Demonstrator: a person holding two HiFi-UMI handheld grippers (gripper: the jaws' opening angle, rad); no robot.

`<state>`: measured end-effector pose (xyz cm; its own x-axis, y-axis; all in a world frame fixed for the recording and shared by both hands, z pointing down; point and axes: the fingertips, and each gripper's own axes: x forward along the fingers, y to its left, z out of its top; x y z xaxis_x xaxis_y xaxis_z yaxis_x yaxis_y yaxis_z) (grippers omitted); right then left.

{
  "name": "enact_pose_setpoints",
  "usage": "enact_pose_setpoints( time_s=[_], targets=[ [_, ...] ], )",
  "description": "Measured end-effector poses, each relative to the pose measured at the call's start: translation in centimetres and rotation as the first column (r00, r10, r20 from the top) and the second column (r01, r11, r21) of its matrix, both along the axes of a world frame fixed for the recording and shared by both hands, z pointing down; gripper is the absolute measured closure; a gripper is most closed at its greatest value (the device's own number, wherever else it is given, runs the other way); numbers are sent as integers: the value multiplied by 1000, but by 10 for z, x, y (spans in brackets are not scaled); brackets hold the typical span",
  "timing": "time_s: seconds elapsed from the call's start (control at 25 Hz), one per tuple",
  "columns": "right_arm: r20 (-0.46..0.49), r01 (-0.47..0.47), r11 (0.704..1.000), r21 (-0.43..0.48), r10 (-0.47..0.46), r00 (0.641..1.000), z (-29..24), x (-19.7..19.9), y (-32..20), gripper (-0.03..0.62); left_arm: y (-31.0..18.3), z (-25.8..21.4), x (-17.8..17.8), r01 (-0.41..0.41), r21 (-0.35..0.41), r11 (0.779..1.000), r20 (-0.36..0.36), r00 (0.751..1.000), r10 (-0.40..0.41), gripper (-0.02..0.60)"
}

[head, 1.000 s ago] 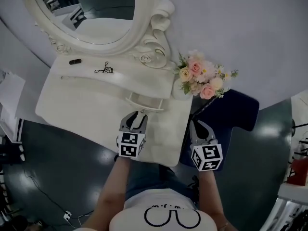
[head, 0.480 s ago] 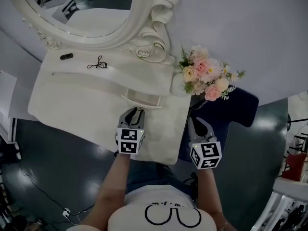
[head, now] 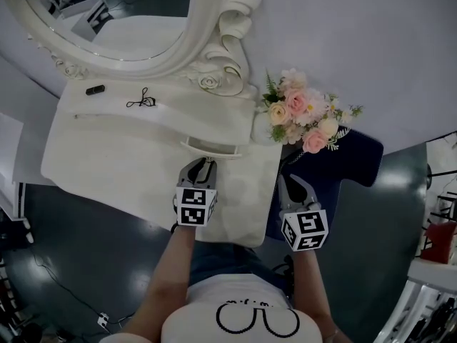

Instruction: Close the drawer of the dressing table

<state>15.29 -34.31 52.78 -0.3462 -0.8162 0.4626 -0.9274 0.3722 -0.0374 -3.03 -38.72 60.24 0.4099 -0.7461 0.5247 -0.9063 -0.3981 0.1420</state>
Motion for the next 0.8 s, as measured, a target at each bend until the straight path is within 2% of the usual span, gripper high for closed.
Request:
enact_pose_setpoints(
  time_s=[0.8],
  targets=[
    [-4, -22, 999, -41, 21, 1000, 9, 1, 5, 591, -35, 2, 10, -59, -18, 998, 19, 998, 60, 492]
  ],
)
